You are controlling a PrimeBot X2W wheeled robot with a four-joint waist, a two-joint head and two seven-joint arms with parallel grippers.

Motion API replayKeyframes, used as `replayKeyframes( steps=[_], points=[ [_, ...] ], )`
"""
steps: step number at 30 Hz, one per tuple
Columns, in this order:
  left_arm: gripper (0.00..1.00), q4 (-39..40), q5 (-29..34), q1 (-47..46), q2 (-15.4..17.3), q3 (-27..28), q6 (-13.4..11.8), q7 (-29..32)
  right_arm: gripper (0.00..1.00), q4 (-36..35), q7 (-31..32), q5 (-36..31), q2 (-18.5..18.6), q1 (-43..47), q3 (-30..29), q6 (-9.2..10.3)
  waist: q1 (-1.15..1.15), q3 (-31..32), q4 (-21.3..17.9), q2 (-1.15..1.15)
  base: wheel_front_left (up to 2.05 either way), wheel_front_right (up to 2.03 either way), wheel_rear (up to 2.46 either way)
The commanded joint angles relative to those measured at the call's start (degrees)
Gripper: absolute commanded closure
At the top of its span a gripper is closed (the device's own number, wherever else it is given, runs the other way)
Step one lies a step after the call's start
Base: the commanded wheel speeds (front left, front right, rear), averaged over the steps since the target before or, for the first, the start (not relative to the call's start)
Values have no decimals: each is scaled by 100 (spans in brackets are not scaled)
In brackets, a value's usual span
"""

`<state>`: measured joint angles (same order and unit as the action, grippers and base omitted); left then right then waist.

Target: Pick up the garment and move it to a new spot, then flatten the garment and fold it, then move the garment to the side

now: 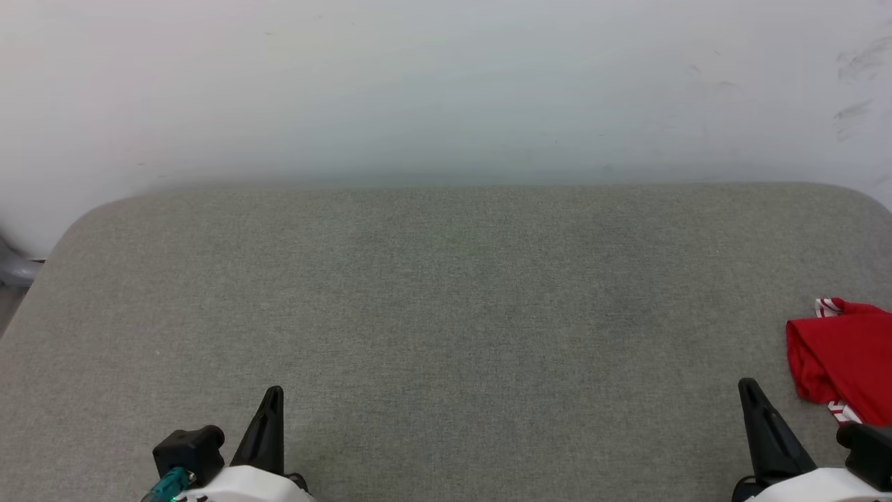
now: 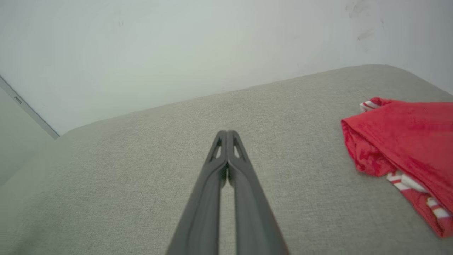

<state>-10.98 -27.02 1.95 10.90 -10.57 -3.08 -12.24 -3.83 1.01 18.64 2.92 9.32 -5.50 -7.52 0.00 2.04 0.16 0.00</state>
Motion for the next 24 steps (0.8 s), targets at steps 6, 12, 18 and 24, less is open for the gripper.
replayKeyframes(
  steps=[6, 12, 18, 24],
  points=[
    [100, 44, -612, -226, -52, 192, 108, 162, 100, 89, 23, 719, 42, -292, 12, 1, 0, -11, -1, 0, 0, 0, 0],
    [100, 15, -1129, -283, -119, 328, 191, 312, 100, 236, 53, 1317, 54, -409, 20, 1, 0, -22, -1, 0, 0, 0, 0],
    [100, -12, -1611, -337, -177, 452, 268, 454, 100, 371, 87, 1870, 63, -514, 25, 1, 0, -34, -2, 0, 0, 0, 0],
    [100, -37, -2066, -387, -235, 569, 343, 584, 100, 498, 115, 2391, 70, -614, 29, 1, 0, -46, -3, 0, 0, 0, 0]
  ],
)
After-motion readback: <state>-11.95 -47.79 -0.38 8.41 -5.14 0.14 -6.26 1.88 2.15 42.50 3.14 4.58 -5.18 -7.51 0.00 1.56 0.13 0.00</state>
